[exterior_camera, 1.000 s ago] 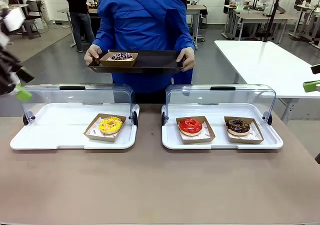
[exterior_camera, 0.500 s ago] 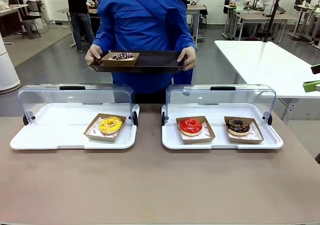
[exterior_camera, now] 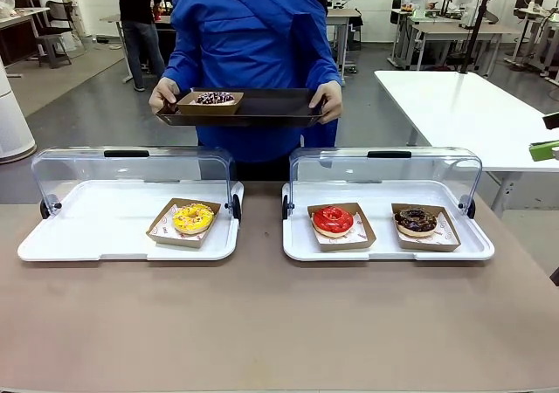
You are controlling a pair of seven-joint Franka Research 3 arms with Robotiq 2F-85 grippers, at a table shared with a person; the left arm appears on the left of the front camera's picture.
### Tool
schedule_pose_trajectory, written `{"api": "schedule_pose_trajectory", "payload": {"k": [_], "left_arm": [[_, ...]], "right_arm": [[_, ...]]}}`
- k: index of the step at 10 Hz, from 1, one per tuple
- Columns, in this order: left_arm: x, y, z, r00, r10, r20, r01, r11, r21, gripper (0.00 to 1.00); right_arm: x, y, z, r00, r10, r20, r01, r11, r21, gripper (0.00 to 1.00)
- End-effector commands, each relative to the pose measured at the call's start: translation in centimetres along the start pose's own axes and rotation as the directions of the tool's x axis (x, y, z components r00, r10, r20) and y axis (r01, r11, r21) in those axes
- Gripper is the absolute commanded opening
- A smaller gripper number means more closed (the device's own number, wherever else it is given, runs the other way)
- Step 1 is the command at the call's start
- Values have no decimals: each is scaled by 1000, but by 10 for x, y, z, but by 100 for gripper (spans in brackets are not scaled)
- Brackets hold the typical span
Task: Provide the desired donut to the person.
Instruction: Pick up and lift the Paper togo box containing the Donut pointed at by the person.
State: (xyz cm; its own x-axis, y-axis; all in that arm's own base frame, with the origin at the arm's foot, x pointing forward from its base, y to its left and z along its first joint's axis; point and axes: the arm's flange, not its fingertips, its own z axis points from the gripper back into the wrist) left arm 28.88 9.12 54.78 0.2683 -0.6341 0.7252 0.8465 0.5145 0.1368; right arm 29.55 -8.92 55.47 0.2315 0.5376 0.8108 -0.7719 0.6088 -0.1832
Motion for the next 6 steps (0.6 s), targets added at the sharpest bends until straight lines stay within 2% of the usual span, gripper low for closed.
{"api": "schedule_pose_trajectory", "payload": {"k": [1,6], "left_arm": [[-13,-14,-17,1000,-11,28,10,999,51,100],[-13,-11,-17,996,-17,91,7,994,112,100]], "right_arm": [[-1,0,-1,1000,10,4,-10,1000,8,100],[-1,0,-1,1000,10,4,-10,1000,8,100]]}}
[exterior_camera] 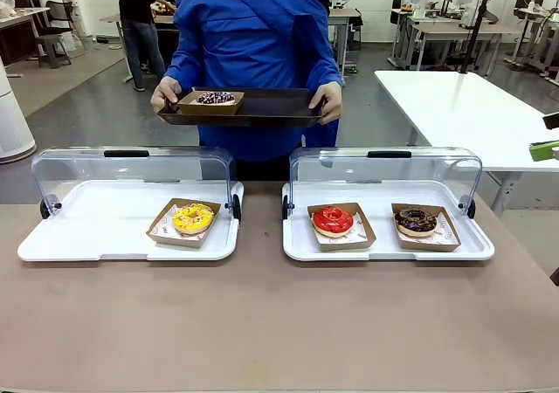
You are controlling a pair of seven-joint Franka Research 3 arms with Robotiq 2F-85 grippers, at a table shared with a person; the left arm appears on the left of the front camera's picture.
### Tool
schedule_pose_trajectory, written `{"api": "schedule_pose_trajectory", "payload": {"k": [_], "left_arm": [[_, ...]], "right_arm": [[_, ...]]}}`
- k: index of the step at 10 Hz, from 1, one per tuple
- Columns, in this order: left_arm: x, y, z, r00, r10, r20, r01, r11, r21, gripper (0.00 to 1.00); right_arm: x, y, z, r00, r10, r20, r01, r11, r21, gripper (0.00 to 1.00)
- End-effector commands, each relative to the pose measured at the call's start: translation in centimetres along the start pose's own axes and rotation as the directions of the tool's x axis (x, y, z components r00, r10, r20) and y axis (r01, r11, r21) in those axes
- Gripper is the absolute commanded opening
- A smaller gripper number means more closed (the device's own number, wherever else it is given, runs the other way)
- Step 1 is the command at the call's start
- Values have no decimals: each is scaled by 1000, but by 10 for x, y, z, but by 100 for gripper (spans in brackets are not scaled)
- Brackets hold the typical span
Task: Provide the desired donut to the person.
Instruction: Pick up and lift the Paper togo box containing the Donut pointed at by the person.
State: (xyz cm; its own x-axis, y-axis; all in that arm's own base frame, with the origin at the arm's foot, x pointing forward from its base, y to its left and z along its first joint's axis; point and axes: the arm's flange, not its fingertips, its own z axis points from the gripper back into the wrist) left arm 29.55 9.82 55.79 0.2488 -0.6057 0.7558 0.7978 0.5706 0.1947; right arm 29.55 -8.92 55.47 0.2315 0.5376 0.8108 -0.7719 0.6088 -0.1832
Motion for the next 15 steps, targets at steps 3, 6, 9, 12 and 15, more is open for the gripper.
{"api": "schedule_pose_trajectory", "payload": {"k": [3,6,9,12,15], "left_arm": [[-19,-22,-23,998,-33,61,31,999,39,100],[-16,-18,-30,996,-60,68,57,997,43,100],[5,7,-6,999,-32,32,31,999,32,100],[5,7,-6,999,-32,32,31,999,32,100],[5,7,-6,999,-32,32,31,999,32,100]], "right_arm": [[-1,0,-1,1000,10,4,-10,1000,8,100],[-1,0,-1,1000,10,4,-10,1000,8,100],[-1,0,-1,1000,10,4,-10,1000,8,100],[-1,0,-1,1000,10,4,-10,1000,8,100],[-1,0,-1,1000,10,4,-10,1000,8,100]]}}
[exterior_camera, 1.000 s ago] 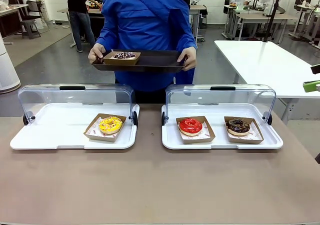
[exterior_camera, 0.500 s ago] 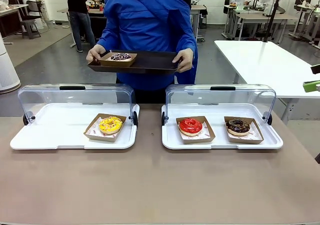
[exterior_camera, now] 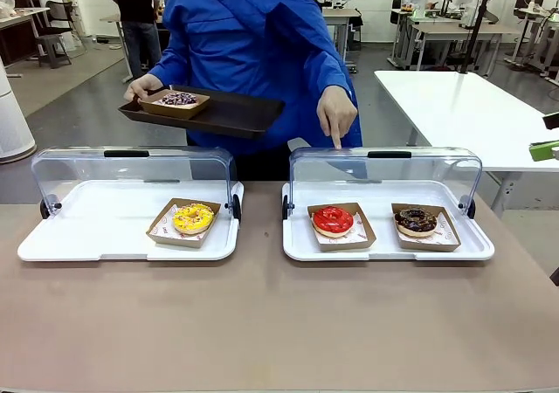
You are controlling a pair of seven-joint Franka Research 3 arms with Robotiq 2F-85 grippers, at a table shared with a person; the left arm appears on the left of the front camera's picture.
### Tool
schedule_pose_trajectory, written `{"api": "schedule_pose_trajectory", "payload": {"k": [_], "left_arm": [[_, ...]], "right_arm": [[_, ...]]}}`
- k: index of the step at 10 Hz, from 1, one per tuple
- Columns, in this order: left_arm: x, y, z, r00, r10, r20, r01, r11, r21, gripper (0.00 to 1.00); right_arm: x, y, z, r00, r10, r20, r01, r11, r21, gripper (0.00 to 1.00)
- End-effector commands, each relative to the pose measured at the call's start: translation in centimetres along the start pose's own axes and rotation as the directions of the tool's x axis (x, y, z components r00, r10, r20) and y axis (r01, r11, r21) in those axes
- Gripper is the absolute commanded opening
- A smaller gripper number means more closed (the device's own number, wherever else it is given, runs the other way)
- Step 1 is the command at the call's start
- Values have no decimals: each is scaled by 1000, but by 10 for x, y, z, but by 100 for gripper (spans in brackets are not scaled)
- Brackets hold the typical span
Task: Provide the desired donut to the person.
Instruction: Pick up and lift the Paper togo box containing the Donut pointed at by the person.
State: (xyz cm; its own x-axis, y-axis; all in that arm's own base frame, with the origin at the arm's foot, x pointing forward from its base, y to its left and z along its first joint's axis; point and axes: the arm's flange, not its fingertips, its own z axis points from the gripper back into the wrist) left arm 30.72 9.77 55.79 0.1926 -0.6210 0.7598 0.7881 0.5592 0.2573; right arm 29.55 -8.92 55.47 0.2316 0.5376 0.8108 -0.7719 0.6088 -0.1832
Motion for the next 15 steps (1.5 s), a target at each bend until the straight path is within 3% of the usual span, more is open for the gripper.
{"api": "schedule_pose_trajectory", "payload": {"k": [1,15], "left_arm": [[2,-2,1,1000,21,7,-21,1000,-6,100],[2,-2,1,1000,21,7,-21,1000,-6,100]], "right_arm": [[-1,0,-1,1000,10,4,-10,1000,8,100],[-1,0,-1,1000,10,4,-10,1000,8,100]]}}
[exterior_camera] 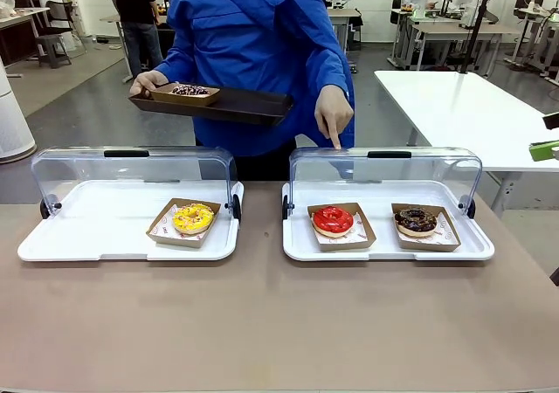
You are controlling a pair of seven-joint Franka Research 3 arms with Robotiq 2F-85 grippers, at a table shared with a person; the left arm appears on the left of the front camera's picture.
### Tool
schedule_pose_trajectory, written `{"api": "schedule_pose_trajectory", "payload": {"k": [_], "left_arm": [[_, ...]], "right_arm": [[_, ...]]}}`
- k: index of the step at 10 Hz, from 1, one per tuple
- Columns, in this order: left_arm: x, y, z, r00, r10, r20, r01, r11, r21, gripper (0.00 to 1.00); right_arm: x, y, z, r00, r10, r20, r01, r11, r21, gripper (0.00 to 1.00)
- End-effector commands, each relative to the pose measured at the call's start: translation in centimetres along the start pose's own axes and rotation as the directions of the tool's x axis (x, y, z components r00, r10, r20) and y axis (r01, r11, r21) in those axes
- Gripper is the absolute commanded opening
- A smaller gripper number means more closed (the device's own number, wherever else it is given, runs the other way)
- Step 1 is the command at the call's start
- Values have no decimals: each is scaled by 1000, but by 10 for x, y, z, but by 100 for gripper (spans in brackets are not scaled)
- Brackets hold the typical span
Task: Provide the desired donut to the person.
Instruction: Pick up and lift the Paper togo box containing the Donut pointed at by the person.
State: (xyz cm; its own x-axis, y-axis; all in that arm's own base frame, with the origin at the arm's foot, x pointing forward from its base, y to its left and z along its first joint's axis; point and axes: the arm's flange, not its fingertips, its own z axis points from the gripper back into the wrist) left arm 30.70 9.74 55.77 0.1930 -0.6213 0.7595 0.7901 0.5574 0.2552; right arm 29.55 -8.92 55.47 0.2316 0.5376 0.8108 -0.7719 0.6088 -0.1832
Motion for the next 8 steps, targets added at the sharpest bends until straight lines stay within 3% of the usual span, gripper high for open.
{"api": "schedule_pose_trajectory", "payload": {"k": [1,2,5,7,8], "left_arm": [[2,-2,1,1000,21,7,-21,1000,-2,100],[2,-2,1,1000,21,7,-21,1000,-2,100],[2,-2,1,1000,21,7,-21,1000,-2,100],[2,-2,1,1000,21,7,-21,1000,-2,100],[2,-2,1,1000,21,7,-21,1000,-2,100]], "right_arm": [[-1,0,-1,1000,10,4,-10,1000,8,100],[0,0,0,1000,0,0,0,1000,0,100],[40,23,-53,972,187,-144,-176,981,87,100],[64,50,-108,912,308,-271,-273,949,159,100],[70,66,-144,860,369,-351,-313,927,207,100]]}}
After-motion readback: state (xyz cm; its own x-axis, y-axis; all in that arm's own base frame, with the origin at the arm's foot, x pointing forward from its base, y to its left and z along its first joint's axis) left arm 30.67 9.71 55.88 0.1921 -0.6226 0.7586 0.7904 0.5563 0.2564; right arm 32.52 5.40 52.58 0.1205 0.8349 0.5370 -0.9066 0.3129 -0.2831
